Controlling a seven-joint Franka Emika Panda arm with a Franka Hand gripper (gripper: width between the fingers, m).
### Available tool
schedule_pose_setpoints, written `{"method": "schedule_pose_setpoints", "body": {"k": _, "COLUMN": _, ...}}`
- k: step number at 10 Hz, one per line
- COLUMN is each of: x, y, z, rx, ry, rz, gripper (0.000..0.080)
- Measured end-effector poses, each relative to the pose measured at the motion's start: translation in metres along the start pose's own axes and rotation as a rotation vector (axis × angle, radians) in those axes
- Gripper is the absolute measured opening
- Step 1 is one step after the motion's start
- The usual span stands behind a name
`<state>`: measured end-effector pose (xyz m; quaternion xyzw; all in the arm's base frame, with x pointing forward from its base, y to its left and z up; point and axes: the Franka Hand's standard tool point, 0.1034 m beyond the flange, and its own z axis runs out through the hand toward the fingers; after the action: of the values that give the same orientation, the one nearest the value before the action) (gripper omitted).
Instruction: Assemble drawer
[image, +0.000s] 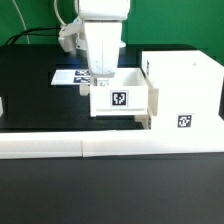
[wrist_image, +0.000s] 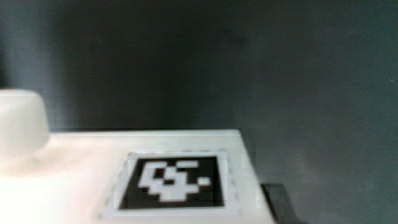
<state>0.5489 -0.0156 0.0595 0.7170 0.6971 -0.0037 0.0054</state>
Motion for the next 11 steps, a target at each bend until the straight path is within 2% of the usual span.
{"method": "schedule_pose_setpoints", "body": {"k": 8, "x": 0.0085, "y": -0.0019, "z": 0.0043, "rx": 0.015, "ry": 0.003, "rz": -0.007, "gripper": 0.0042}}
{"method": "schedule_pose_setpoints", "body": {"k": 9, "x": 0.0105, "y": -0.001, "z": 0.0044, "rx": 0.007, "ry": 0.005, "rz": -0.01, "gripper": 0.0042}}
{"method": "schedule_pose_setpoints", "body": {"k": 11, "x": 0.0089, "y": -0.0011, "z": 0.0045, "rx": 0.007, "ry": 0.004, "rz": -0.007, "gripper": 0.0042}}
